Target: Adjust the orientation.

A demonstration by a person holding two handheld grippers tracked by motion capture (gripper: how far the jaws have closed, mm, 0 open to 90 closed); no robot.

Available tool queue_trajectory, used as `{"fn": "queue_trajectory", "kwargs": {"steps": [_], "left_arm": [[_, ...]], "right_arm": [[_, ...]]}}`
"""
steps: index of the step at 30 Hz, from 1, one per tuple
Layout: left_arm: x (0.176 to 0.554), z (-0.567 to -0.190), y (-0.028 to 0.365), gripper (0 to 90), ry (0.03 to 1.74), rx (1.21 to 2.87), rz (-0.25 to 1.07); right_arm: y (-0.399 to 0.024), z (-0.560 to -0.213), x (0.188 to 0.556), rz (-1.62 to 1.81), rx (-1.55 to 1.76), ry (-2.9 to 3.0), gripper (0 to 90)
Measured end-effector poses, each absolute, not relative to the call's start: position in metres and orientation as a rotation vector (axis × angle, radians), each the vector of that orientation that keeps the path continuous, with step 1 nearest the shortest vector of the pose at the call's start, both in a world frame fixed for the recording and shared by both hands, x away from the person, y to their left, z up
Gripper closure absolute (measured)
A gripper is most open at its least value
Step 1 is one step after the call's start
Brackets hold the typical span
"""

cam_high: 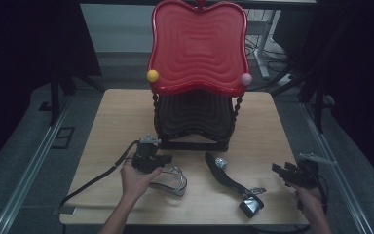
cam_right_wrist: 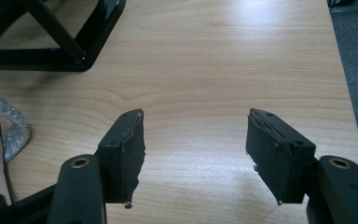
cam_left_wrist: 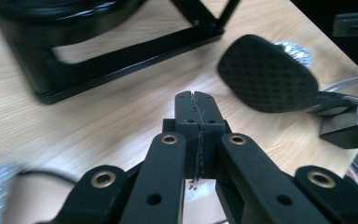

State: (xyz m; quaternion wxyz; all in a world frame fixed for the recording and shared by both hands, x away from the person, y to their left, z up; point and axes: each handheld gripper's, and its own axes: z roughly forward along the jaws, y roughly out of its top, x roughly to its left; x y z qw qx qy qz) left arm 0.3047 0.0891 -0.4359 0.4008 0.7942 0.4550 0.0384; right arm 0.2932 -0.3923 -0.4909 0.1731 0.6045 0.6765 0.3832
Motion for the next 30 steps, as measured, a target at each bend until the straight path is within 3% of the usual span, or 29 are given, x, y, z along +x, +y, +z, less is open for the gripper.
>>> {"fn": "queue_trajectory", "kwargs": {"steps": [10,14,30], "left_arm": [[0.314,-0.469,0.040,89.8,1.145,2.145,-0.014],[0.311,-0.481,0.034,89.7,1.146,2.175,-0.060],[0.301,-0.491,0.040,89.9,1.157,2.193,-0.040]], "right_arm": [[-0.388,-0.489,0.295,1.130,1.720,1.955,36.6],[-0.387,-0.489,0.295,1.139,1.729,1.951,36.5],[-0.386,-0.487,0.294,1.157,1.725,1.957,36.1]]}}
